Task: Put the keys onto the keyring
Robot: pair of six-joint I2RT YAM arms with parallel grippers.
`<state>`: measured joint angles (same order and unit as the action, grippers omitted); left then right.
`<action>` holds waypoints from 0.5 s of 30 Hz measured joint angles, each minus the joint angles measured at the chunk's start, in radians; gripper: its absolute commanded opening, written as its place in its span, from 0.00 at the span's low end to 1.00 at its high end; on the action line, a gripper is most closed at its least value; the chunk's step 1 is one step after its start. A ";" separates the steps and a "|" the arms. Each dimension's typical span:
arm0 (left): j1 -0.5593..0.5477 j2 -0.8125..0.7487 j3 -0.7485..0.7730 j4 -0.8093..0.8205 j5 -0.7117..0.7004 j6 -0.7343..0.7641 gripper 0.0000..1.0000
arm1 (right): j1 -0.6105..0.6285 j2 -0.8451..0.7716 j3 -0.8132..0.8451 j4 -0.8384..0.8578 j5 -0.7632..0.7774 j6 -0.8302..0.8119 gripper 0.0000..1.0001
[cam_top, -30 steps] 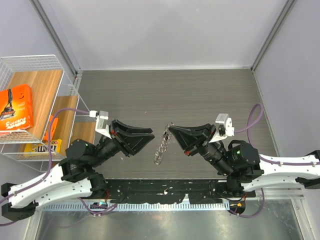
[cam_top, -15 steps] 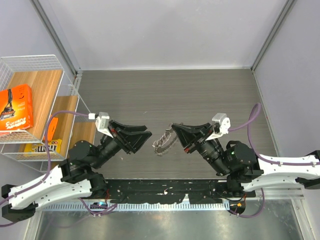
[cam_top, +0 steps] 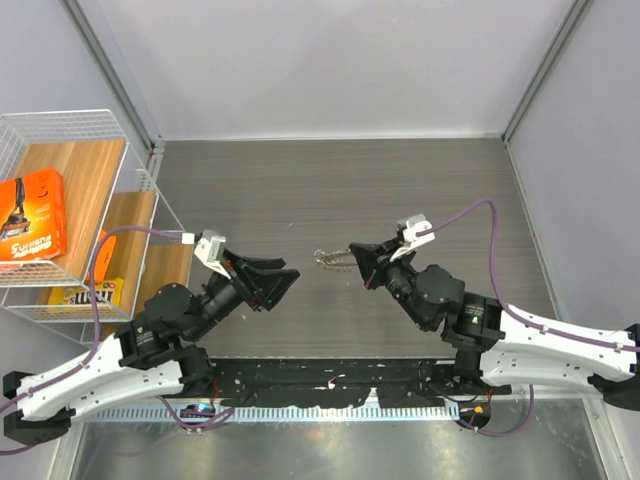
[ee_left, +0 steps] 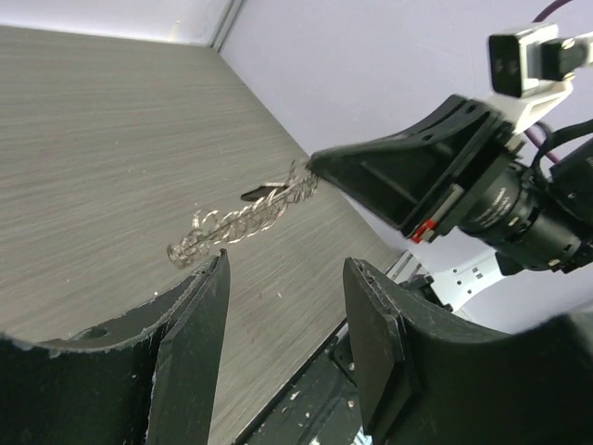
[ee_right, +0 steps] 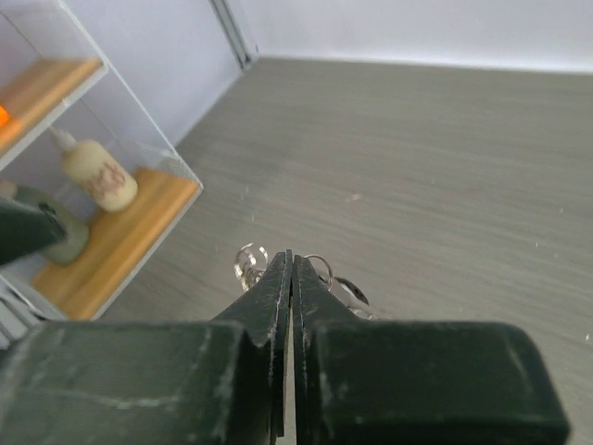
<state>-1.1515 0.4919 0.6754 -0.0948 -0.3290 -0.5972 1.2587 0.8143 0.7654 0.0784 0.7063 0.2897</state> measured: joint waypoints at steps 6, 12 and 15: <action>0.000 -0.019 -0.018 -0.029 -0.012 -0.005 0.63 | -0.026 0.030 -0.079 -0.071 -0.074 0.083 0.06; 0.000 -0.024 -0.018 -0.046 -0.012 -0.008 0.63 | -0.050 0.065 -0.134 -0.111 -0.123 0.180 0.06; 0.000 -0.023 -0.018 -0.046 -0.012 -0.010 0.63 | -0.080 0.108 -0.156 -0.116 -0.151 0.214 0.06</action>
<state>-1.1515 0.4686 0.6575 -0.1406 -0.3408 -0.6067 1.1790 0.9222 0.6098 -0.0372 0.5556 0.5041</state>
